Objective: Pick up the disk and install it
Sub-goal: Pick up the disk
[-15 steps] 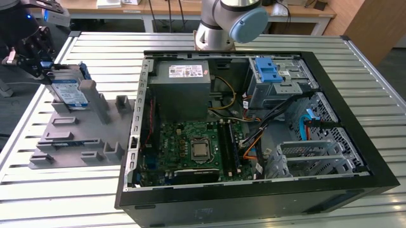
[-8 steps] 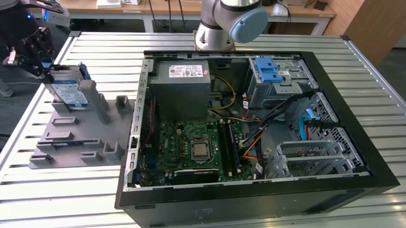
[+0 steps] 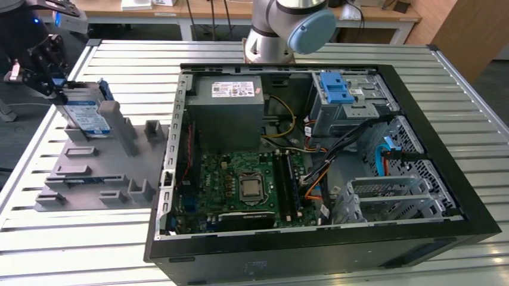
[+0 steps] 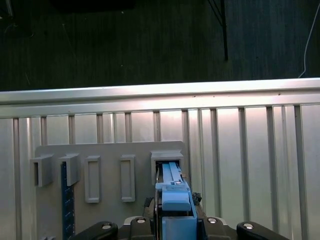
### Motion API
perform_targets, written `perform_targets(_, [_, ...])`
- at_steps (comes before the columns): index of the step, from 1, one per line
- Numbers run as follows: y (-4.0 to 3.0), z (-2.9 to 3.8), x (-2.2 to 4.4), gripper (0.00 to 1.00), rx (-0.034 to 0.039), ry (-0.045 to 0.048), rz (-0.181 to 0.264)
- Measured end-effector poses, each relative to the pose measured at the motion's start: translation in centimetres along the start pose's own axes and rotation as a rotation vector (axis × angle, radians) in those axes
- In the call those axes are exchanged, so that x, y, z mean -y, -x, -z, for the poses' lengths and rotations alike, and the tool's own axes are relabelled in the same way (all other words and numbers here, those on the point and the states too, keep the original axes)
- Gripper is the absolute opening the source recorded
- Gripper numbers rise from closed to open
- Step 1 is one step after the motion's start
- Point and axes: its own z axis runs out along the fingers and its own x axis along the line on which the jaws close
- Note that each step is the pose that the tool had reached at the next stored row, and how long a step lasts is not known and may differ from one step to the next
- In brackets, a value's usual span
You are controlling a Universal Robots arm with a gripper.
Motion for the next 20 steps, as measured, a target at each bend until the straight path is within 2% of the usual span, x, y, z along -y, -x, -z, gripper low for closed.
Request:
perform_targets(4, [-0.03, 0.00, -0.03, 0.37, -0.0011, 0.0002, 0.035])
perform_targets(17, [-0.03, 0.00, -0.03, 0.37, -0.0011, 0.0001, 0.036])
perform_targets(19, [-0.04, 0.00, -0.03, 0.38, -0.0011, 0.0002, 0.036])
perform_targets(20, [-0.03, 0.00, -0.03, 0.45, -0.0011, 0.0001, 0.036])
